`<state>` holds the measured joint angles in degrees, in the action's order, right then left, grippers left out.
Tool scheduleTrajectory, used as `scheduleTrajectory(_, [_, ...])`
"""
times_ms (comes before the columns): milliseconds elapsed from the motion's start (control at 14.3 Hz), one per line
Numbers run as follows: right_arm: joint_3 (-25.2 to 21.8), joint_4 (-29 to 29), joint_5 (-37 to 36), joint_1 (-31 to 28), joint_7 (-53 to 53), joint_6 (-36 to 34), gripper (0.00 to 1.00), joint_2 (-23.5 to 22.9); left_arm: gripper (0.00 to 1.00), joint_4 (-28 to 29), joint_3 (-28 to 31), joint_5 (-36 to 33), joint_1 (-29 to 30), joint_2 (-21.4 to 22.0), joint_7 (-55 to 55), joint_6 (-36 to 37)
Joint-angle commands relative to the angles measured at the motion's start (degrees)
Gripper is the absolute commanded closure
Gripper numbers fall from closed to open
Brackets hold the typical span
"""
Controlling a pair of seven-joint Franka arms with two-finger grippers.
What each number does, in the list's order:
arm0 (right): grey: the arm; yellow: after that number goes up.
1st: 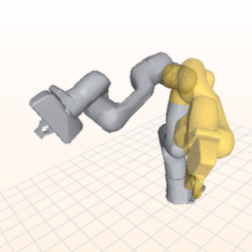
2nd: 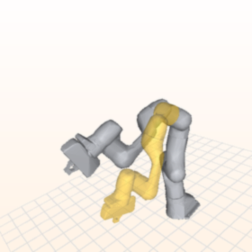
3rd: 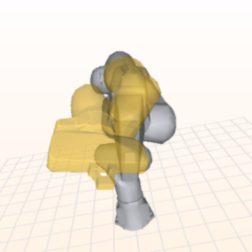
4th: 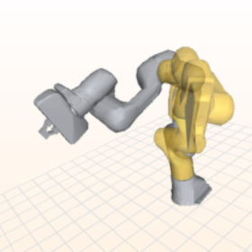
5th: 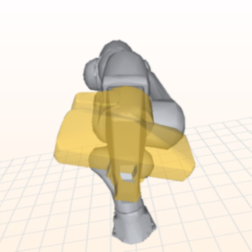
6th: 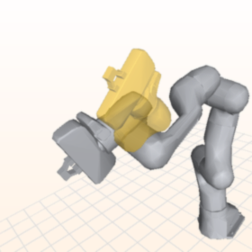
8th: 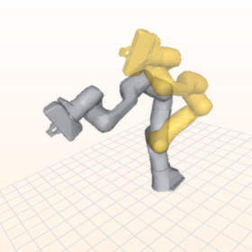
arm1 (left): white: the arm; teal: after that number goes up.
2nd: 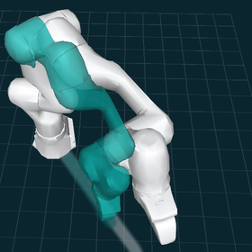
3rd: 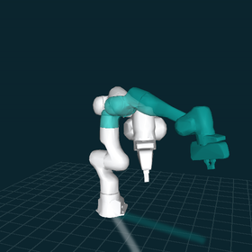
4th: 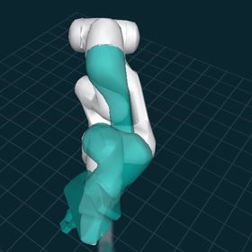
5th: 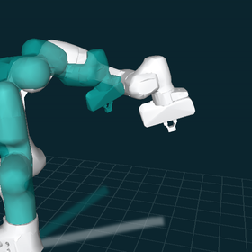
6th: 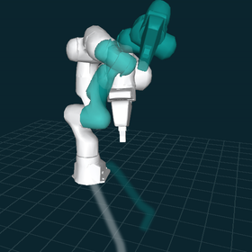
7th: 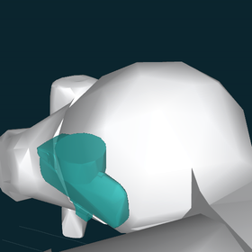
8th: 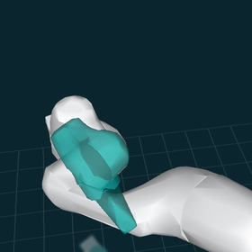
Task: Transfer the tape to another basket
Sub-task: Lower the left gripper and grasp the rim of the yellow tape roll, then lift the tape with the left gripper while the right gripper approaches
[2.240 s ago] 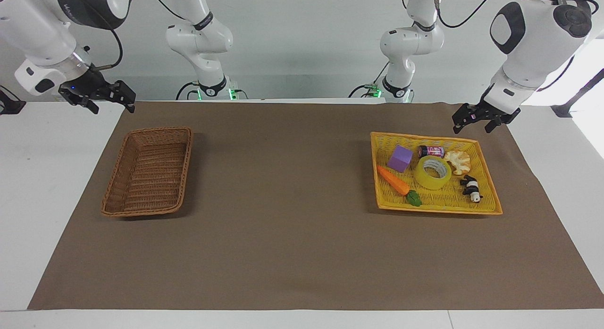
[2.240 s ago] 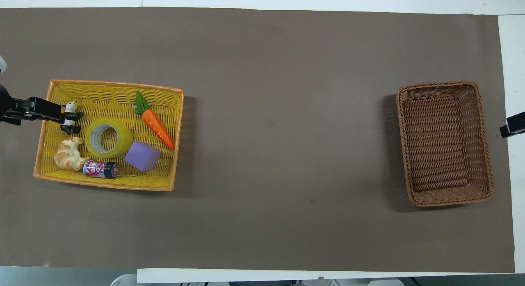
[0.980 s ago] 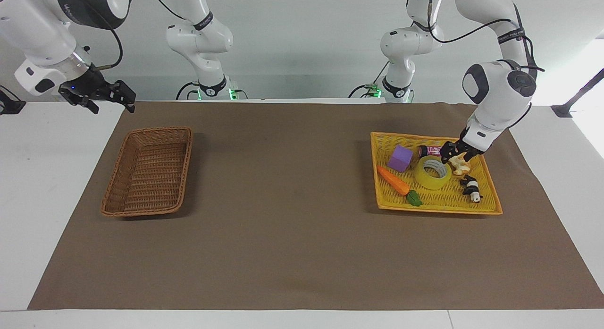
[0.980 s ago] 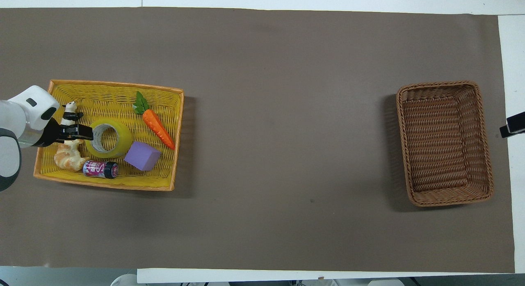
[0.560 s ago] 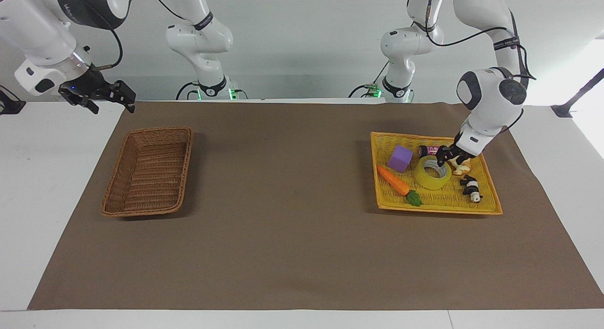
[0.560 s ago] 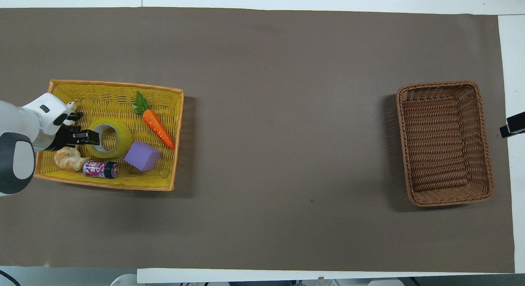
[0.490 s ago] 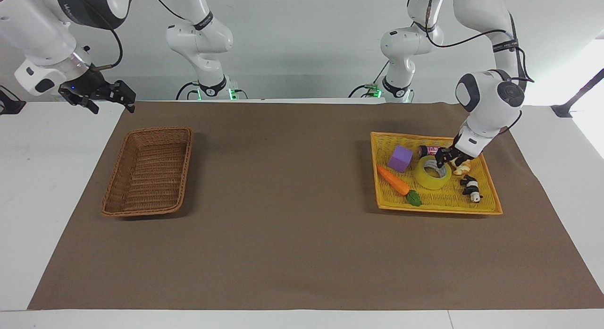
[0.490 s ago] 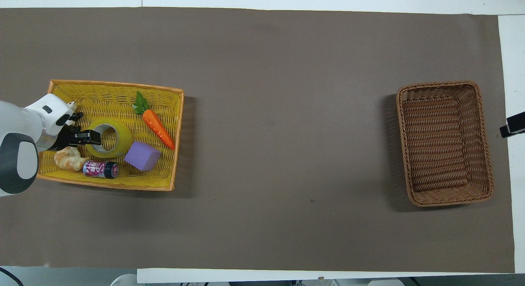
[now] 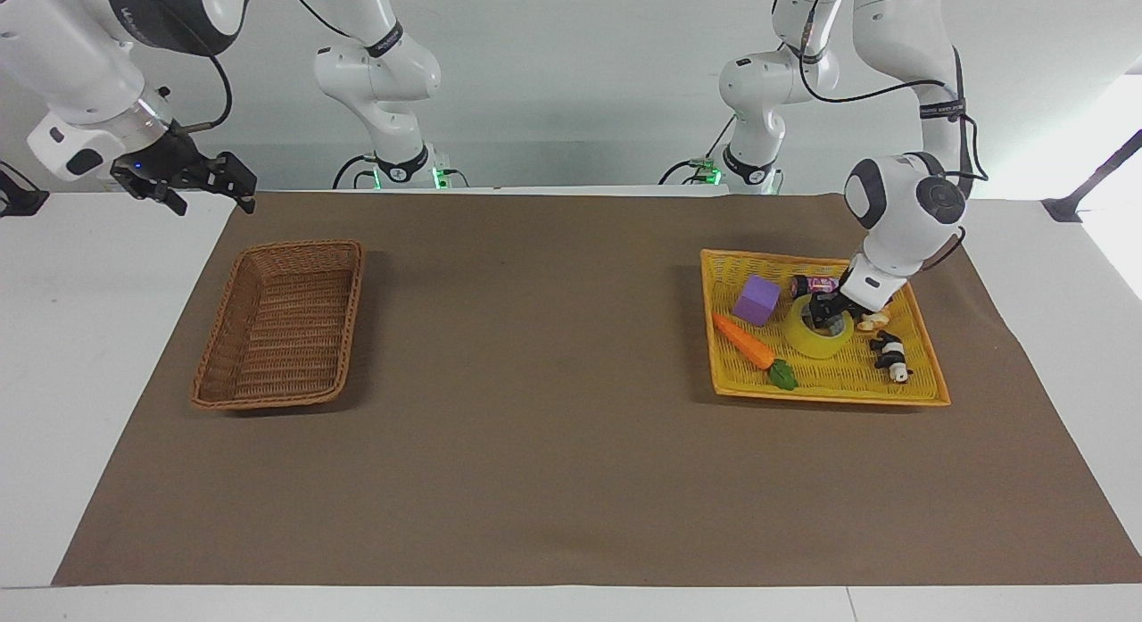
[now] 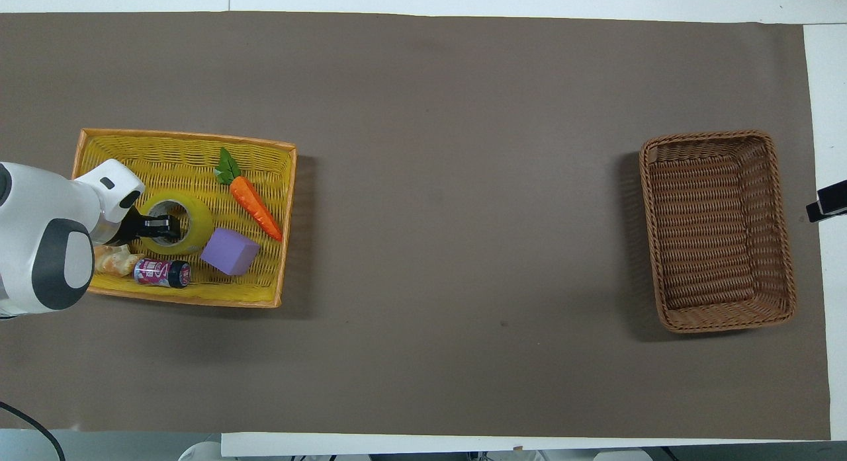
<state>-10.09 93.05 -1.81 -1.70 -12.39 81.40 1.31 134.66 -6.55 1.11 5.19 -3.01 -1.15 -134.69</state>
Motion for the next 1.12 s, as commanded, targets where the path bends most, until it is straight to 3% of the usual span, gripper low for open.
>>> scheduleTrajectory(0, [0.2,1.3,0.0,-0.5,0.5,0.3,0.00,1.1,0.51,1.1,0.4,-0.2,-0.2,-0.5,0.0,-2.3])
scheduleTrajectory(140, [0.2,1.1,0.0,-0.2,0.4,0.3,0.00,1.1,0.95,1.2,0.4,-0.2,-0.4,-0.9,0.3,-2.4])
scheduleTrajectory(210, [0.3,1.2,0.0,-0.1,0.4,0.3,0.00,1.1,1.00,1.0,0.4,-0.2,-0.5,-0.9,0.4,-1.9])
scheduleTrajectory(420, [0.6,0.6,-0.1,0.0,0.4,0.9,0.00,0.9,1.00,-2.1,0.4,-0.2,-0.6,-0.3,-0.1,1.4])
scheduleTrajectory(770, [1.3,0.6,0.0,-0.1,0.7,0.6,0.00,1.0,1.00,-21.4,0.0,0.9,-2.3,-0.1,0.6,24.1])
scheduleTrajectory(910, [1.3,0.9,0.0,-0.1,0.7,0.5,0.00,1.1,1.00,-22.9,0.0,5.6,-7.3,1.2,7.2,26.4])
scheduleTrajectory(1050, [1.2,1.0,0.1,-0.1,0.6,0.3,0.00,1.1,1.00,-22.2,0.0,6.4,-16.0,1.9,15.4,26.2])
